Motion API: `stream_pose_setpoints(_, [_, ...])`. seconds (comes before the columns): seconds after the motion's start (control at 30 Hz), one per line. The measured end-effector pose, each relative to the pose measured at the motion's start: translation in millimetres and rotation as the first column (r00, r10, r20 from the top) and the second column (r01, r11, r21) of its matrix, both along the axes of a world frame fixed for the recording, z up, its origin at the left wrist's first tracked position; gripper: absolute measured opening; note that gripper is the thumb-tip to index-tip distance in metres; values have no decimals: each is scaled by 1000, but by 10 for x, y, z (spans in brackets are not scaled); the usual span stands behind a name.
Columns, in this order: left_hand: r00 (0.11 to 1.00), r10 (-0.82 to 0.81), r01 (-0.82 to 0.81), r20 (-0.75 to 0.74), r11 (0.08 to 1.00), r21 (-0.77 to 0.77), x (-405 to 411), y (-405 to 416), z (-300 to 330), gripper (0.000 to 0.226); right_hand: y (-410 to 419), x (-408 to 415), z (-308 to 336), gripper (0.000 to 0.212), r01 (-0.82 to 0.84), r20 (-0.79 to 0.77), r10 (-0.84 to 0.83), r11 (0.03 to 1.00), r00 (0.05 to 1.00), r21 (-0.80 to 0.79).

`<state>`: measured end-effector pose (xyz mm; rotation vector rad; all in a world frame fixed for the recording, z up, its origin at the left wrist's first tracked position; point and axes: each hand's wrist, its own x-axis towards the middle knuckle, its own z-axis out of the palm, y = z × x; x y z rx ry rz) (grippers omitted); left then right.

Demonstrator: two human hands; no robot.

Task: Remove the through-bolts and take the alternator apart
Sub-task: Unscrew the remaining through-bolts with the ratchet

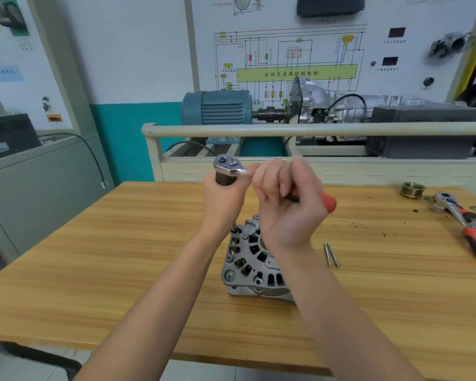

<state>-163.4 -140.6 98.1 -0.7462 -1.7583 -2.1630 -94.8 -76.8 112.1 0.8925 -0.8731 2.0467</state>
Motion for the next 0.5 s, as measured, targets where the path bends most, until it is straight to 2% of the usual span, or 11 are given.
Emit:
stream_pose_setpoints(0.07, [994, -107, 105, -28, 992, -71, -32, -93, -4, 23, 165, -58, 174, 38, -264, 162, 274, 961, 948, -80])
stream_pose_setpoints(0.13, [962, -268, 255, -60, 953, -165, -54, -184, 17, 26, 340, -175, 357, 38, -456, 356, 496, 868, 792, -197])
stream_pose_setpoints(0.2, [914, -403, 379, -53, 893, -242, -65, -217, 67, 28, 451, -293, 510, 38, -553, 473, 614, 785, 632, -278])
stream_pose_setpoints(0.27, [889, -457, 445, 6, 863, -238, -70, -186, 106, 36, 481, -369, 568, 38, -578, 507, 656, 747, 560, -328])
stream_pose_setpoints(0.33, [903, -426, 429, 57, 884, -185, -72, -116, 104, 40, 457, -379, 568, 40, -552, 489, 661, 748, 570, -368])
stream_pose_setpoints(0.37, [924, -379, 383, 60, 910, -159, -61, -77, 93, 40, 438, -362, 546, 41, -517, 462, 647, 762, 607, -390])
stream_pose_setpoints(0.43, [968, -248, 251, 46, 964, -90, -37, -17, 51, 36, 381, -290, 444, 45, -421, 388, 579, 803, 717, -422])
stream_pose_setpoints(0.5, [995, -92, 92, 30, 996, -11, -21, 21, 12, 32, 246, -163, 277, 48, -311, 302, 434, 872, 849, -379])
